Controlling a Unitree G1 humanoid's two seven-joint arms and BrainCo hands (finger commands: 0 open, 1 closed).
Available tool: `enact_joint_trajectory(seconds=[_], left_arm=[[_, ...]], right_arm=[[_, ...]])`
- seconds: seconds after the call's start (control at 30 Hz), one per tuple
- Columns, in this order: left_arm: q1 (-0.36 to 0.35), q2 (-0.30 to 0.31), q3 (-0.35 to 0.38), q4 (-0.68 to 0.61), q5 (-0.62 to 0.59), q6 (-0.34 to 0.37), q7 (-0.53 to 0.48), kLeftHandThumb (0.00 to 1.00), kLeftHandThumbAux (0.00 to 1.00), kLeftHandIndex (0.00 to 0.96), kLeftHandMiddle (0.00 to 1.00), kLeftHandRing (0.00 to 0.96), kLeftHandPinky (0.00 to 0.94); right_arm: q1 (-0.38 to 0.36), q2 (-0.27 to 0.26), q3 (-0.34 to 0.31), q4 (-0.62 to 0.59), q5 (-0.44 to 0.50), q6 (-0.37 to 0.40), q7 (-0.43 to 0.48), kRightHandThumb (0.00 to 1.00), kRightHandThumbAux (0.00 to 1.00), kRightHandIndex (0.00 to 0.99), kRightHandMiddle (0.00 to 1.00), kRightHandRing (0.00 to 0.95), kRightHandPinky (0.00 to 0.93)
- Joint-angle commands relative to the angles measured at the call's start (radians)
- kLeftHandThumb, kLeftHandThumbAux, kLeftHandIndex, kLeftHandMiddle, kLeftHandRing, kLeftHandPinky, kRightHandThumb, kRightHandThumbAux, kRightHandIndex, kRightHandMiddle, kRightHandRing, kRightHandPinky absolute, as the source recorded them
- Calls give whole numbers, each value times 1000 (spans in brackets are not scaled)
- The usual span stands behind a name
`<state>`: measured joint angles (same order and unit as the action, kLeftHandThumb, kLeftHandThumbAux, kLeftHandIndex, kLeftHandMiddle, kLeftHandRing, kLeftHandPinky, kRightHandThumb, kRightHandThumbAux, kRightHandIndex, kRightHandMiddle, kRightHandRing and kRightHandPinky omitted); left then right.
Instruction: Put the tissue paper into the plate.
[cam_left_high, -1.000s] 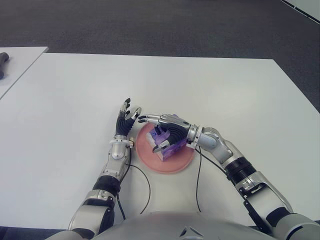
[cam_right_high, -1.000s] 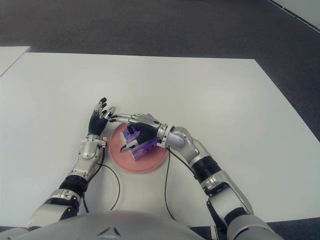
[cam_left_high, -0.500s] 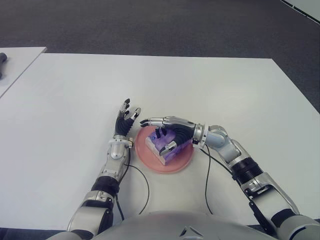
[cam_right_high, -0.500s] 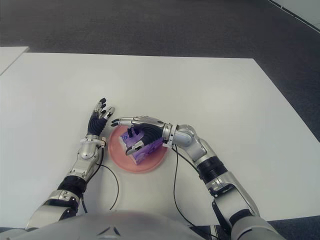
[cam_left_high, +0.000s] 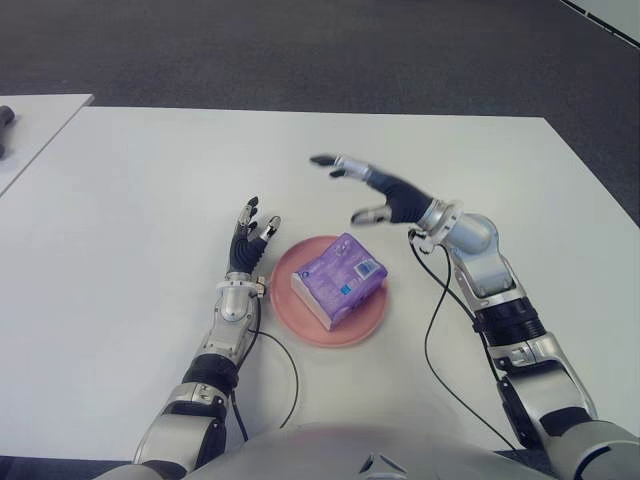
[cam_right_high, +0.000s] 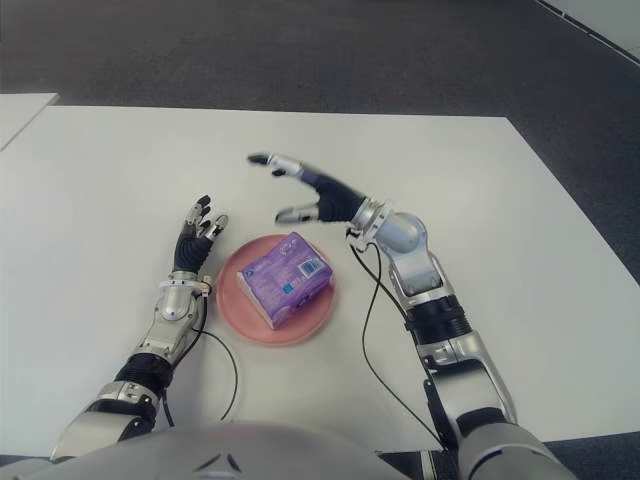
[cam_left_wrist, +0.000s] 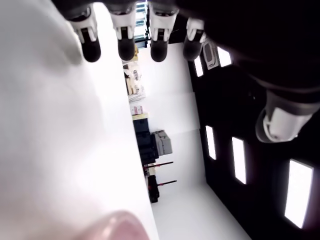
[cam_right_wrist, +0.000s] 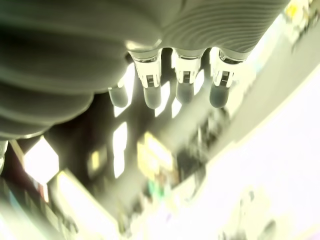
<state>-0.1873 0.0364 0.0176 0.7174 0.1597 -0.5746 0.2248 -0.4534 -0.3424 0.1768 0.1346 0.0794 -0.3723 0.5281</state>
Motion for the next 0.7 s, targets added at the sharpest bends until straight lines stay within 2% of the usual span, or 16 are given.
enact_joint_trajectory(seconds=[0.03,0.07,0.1,0.17,0.2,0.27,0.33,0.43,0.5,0.57,0.7], left_arm=[[3,-2,0,43,4,-14,16,0,413,0,0,0,0],[2,-2,1,46,4,-17,16,0,413,0,0,0,0],[1,-2,1,48,3,-22,16,0,413,0,0,0,0],[1,-2,1,50,3,-29,17,0,415,0,0,0,0],[2,-2,1,49,3,-31,18,0,416,0,0,0,0],[2,-3,1,48,4,-33,18,0,420,0,0,0,0],[4,-4,1,46,4,-35,19,0,423,0,0,0,0],[5,-5,0,45,4,-41,19,0,430,0,0,0,0],[7,-6,0,44,5,-44,20,0,432,0,0,0,0],[8,-7,0,44,6,-46,22,0,438,0,0,0,0],[11,-8,-1,40,7,-45,25,0,447,0,0,0,0]], right_arm=[[0,108,-96,104,88,-42,-82,122,320,0,0,0,0],[-4,120,-108,126,104,-51,-81,120,326,0,0,0,0],[-24,171,-156,177,196,-47,-68,119,328,0,0,0,0],[-34,248,-219,190,340,-10,-61,226,402,257,4,0,0],[-34,271,-238,194,366,-11,-74,242,412,296,5,0,0],[-33,283,-250,197,365,-21,-87,266,435,380,14,0,0],[-25,296,-260,184,340,-40,-122,260,445,406,19,0,0],[-11,303,-278,171,291,-62,-171,213,452,405,23,0,0],[-6,305,-285,173,274,-68,-188,179,450,370,20,0,0],[12,322,-307,221,275,-95,-205,137,448,263,9,0,0],[18,343,-336,291,269,-118,-240,98,459,187,2,0,0]])
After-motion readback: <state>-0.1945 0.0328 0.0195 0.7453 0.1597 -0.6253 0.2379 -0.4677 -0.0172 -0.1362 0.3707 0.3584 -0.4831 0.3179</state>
